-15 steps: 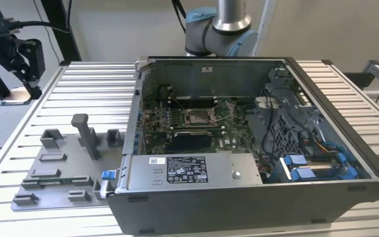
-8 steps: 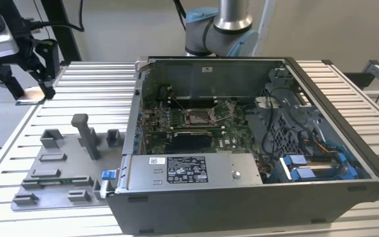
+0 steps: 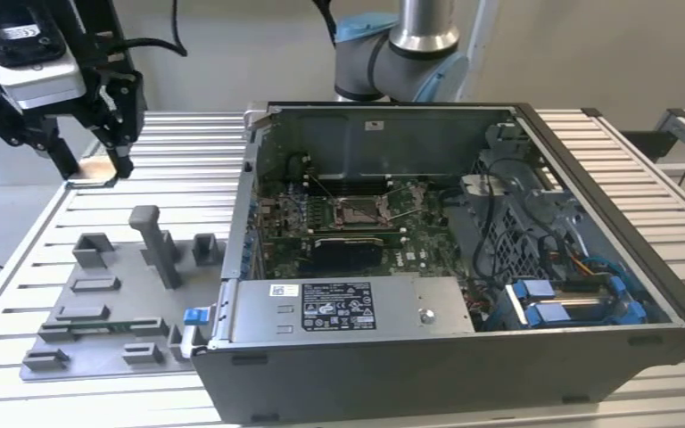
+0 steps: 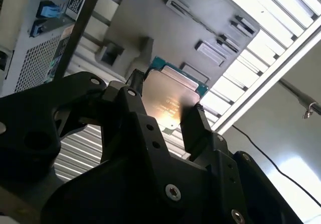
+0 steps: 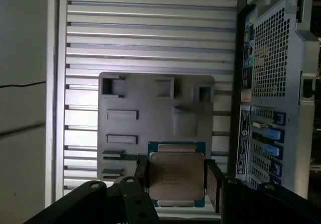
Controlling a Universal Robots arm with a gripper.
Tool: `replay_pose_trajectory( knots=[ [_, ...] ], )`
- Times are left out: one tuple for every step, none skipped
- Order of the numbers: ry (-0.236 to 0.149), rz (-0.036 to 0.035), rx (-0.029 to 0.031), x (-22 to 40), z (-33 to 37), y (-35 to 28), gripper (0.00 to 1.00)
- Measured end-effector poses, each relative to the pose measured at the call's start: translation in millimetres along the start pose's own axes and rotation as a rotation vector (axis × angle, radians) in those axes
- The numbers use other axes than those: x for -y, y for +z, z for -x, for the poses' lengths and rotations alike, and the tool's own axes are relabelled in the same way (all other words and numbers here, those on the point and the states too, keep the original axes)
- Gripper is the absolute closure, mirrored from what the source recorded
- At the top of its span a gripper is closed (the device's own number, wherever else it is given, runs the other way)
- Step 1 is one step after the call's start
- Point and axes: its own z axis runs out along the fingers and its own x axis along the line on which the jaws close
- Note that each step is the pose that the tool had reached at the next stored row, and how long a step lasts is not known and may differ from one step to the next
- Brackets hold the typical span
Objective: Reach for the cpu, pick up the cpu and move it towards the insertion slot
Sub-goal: 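Pick up the cpu and move it towards the insertion slot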
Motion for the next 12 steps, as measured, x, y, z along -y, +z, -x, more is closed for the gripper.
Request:
replay_pose_trajectory(
  knots=[
    [0.000, 0.0000, 0.0000, 0.1, 4.7, 0.1, 1.00],
    [0.000, 0.0000, -0.0001, 0.2, 9.3, 0.1, 1.00],
    [0.000, 0.0000, -0.0001, 0.3, 13.7, 0.1, 1.00],
    [0.000, 0.0000, 0.0000, 0.4, 18.2, 0.2, 1.00],
    [0.000, 0.0000, -0.0001, 0.5, 22.8, 0.3, 1.00],
    [0.000, 0.0000, -0.0001, 0.6, 27.5, 0.3, 1.00],
    [0.000, 0.0000, -0.0001, 0.7, 31.8, 0.4, 1.00],
    [0.000, 0.0000, -0.0001, 0.8, 36.7, 0.5, 1.00],
    [0.000, 0.0000, 0.0000, 0.9, 40.9, 0.6, 1.00],
    [0.000, -0.0001, -0.0001, 1.0, 45.4, 0.6, 1.00],
    [0.000, 0.0000, -0.0001, 1.1, 50.1, 0.6, 1.00],
    [0.000, 0.0000, -0.0001, 1.2, 54.6, 0.7, 1.00]
  ],
)
